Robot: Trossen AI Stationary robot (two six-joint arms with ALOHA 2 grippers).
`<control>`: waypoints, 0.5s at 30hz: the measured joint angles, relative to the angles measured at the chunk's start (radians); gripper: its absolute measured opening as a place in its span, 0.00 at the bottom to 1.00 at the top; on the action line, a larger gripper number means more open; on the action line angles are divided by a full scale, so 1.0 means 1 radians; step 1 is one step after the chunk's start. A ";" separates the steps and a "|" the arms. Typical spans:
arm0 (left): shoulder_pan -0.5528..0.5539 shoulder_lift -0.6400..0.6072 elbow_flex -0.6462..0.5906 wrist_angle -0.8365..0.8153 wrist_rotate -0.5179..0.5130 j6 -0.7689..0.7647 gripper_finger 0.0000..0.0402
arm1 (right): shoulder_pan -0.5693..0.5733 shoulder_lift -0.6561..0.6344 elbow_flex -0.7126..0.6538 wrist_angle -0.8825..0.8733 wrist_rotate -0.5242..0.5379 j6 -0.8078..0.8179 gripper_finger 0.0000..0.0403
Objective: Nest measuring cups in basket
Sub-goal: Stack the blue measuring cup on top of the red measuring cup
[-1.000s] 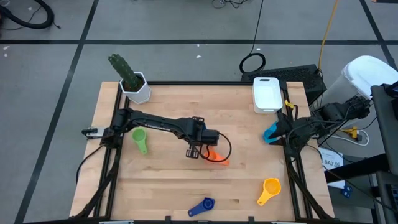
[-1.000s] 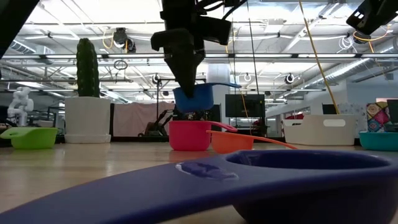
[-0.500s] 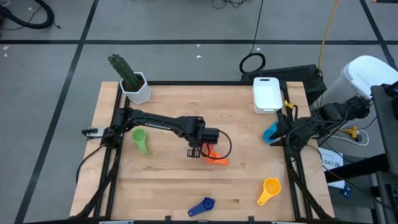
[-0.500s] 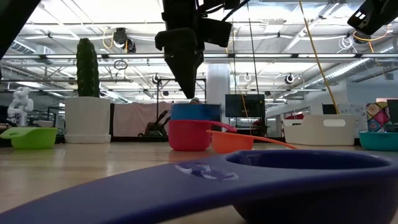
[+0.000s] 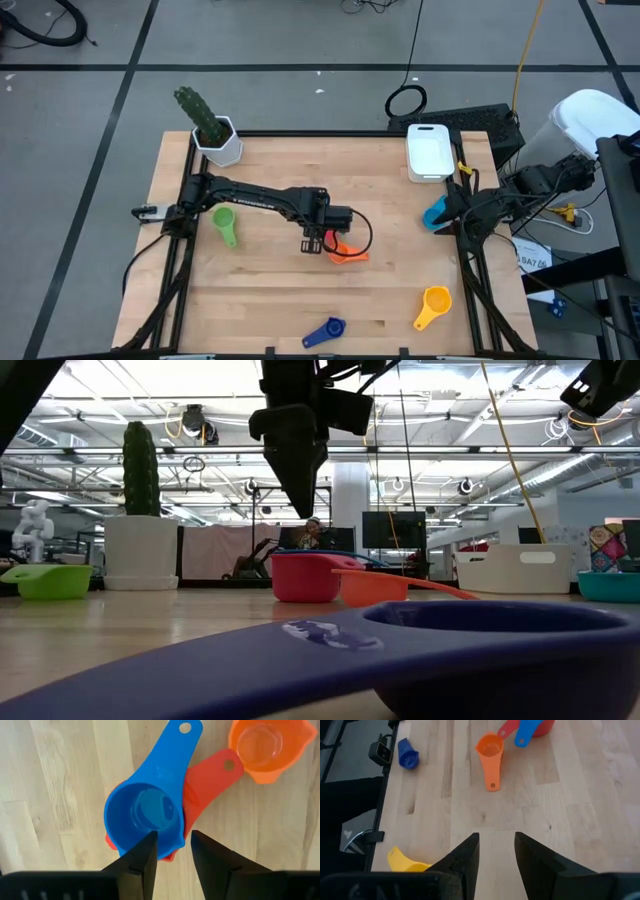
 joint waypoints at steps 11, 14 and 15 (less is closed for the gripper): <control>-0.086 0.000 0.000 -0.004 0.144 0.069 0.27 | 0.000 0.000 0.000 -0.128 0.007 0.106 0.29; -0.119 0.000 0.000 -0.004 0.146 0.080 0.24 | 0.000 0.000 -0.001 -0.149 0.045 0.124 0.29; -0.128 0.000 -0.001 -0.003 0.147 0.080 0.23 | 0.000 0.000 -0.003 -0.150 0.060 0.130 0.29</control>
